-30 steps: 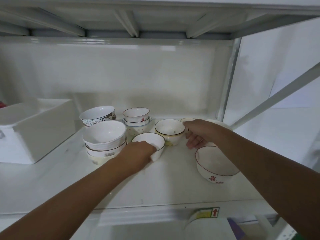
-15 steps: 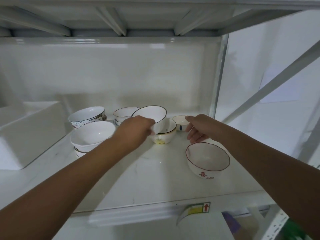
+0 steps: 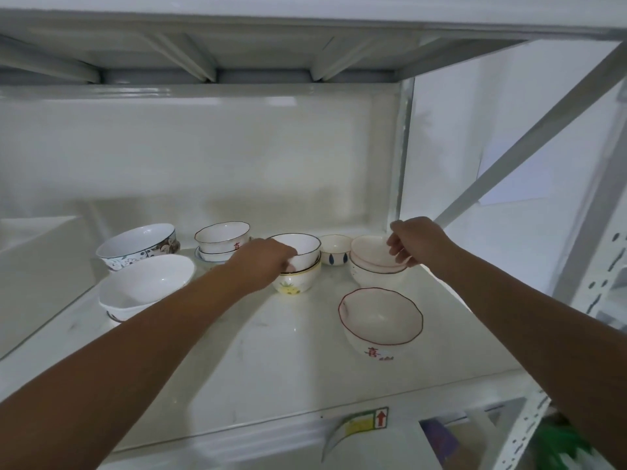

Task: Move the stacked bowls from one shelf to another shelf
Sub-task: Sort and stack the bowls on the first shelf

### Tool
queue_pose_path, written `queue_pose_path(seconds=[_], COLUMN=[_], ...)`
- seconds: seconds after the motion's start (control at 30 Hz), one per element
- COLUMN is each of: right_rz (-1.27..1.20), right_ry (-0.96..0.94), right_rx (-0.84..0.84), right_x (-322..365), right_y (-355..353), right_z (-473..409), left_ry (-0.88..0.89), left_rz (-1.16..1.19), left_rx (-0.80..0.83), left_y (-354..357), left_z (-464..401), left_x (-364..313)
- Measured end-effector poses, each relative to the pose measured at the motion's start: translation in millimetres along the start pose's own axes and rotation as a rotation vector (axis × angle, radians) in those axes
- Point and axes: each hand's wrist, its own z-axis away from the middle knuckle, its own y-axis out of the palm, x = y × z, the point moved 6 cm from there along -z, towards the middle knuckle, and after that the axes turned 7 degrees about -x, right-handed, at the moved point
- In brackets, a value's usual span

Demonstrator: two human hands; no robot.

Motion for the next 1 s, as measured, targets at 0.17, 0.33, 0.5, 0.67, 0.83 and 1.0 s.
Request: queue_pose_path(seconds=[0.17,0.33,0.5,0.67,0.83,1.0], right_rz=[-0.004,0.105,0.147,-0.023,0.072,0.166], right_ry=[0.044,0.008,0.11,0.245,0.342,0.257], right_rx=[-0.072,-0.129,-0.031,0.127,0.31,0.623], right_x=[-14.0,-24.8,-41.8,-57.0,-66.7,-63.8], right_y=[-3.9,-8.0,-4.1,5.0,12.5,15.2], right_z=[-6.5,-9.5,-4.8,6.7,25.3,53.6], left_ry=[0.029,0.077,0.054,0.125,-0.059,-0.306], left_rz=[0.032,0.041,0.129,0.13,0.483,0.923], left_rx=[0.098,0.063,-0.014,-0.402,-0.337,-0.012], left_y=[6.1,8.5,19.5,0.9,5.0,20.7], left_z=[5.1,9.1,13.4,29.4,56.3,64.8], left_x=[3.0,-1.3,6.9,-7.6,-41.9,-75.7])
